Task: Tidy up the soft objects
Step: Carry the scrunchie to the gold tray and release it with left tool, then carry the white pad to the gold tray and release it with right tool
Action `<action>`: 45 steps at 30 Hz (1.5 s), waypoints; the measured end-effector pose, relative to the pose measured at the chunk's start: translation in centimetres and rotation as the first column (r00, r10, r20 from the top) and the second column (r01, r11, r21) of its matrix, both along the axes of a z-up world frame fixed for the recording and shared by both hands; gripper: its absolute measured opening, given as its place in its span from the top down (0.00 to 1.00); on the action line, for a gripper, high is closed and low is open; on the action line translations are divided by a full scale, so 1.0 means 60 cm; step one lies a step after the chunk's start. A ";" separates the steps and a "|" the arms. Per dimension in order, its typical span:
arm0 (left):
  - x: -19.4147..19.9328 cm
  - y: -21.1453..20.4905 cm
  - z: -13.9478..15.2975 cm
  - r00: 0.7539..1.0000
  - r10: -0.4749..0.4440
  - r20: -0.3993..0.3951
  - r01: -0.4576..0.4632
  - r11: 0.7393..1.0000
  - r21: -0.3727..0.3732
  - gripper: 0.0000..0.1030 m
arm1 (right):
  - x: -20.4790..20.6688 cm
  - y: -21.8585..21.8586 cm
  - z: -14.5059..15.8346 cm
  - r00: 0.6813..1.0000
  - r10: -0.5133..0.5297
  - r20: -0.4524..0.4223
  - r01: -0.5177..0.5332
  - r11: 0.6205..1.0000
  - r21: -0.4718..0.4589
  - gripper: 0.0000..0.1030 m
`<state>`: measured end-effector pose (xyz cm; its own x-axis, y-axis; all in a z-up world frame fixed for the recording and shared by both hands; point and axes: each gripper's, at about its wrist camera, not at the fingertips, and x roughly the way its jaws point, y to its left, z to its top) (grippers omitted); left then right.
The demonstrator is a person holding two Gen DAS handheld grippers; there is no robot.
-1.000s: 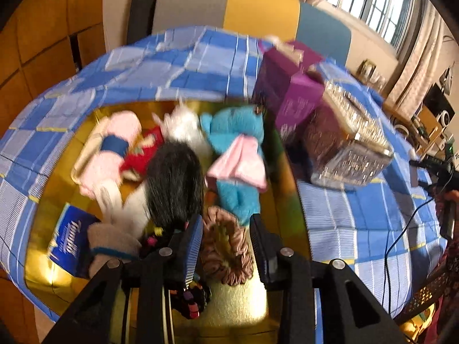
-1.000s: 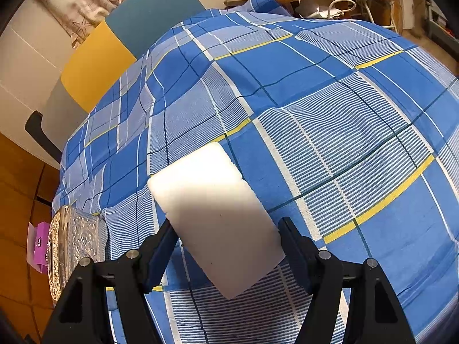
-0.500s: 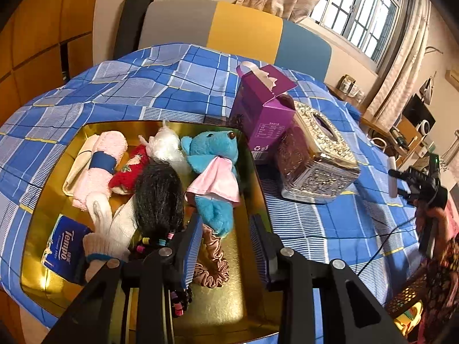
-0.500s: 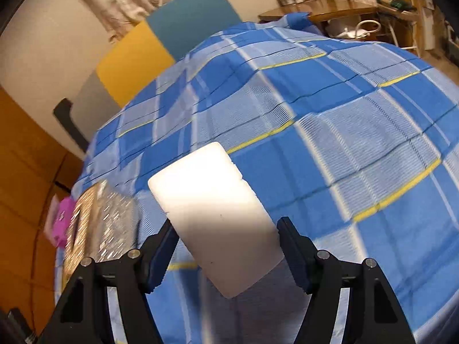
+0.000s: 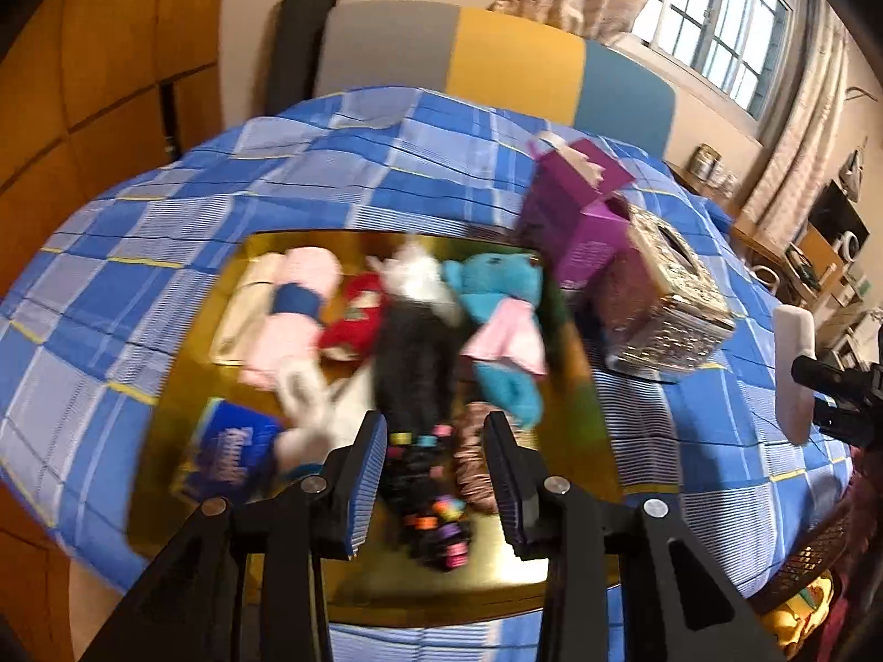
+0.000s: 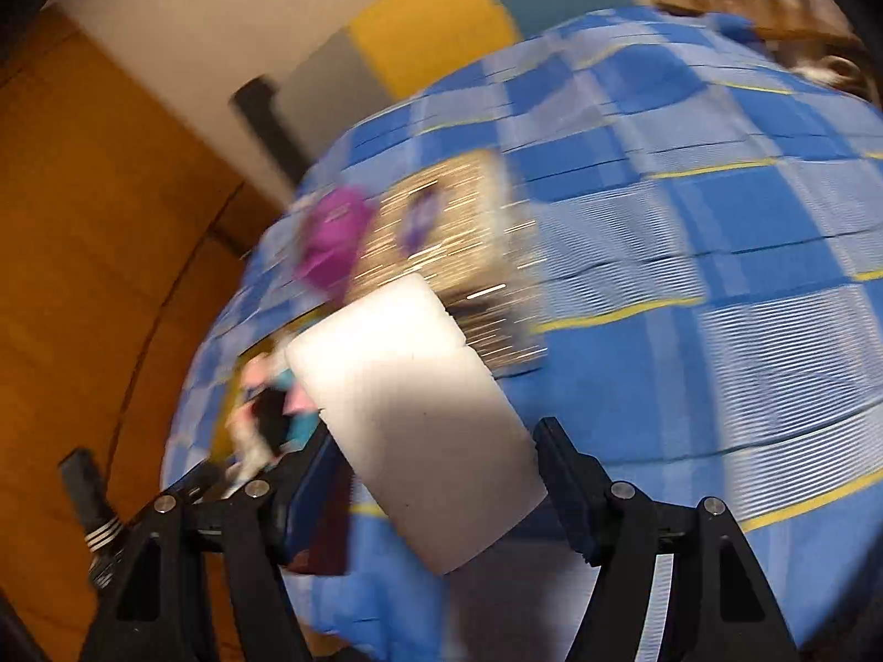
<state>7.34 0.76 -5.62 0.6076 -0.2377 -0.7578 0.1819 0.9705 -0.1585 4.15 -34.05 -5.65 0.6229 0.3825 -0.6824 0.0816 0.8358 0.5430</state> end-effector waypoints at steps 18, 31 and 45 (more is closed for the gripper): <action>-0.037 0.127 0.029 0.980 0.133 0.145 -0.148 0.984 0.095 0.61 | 0.063 0.334 -0.066 0.981 0.180 -0.067 -0.186 0.979 -0.089 0.27; -0.044 0.117 0.018 0.988 0.111 0.109 -0.124 0.985 0.118 0.61 | 0.055 0.320 -0.051 0.997 0.077 0.008 -0.072 0.959 -0.273 0.12; -0.051 0.109 0.021 0.990 0.110 0.089 -0.122 0.982 0.141 0.61 | 0.035 0.348 -0.046 0.995 0.101 -0.010 -0.094 0.885 -0.455 0.12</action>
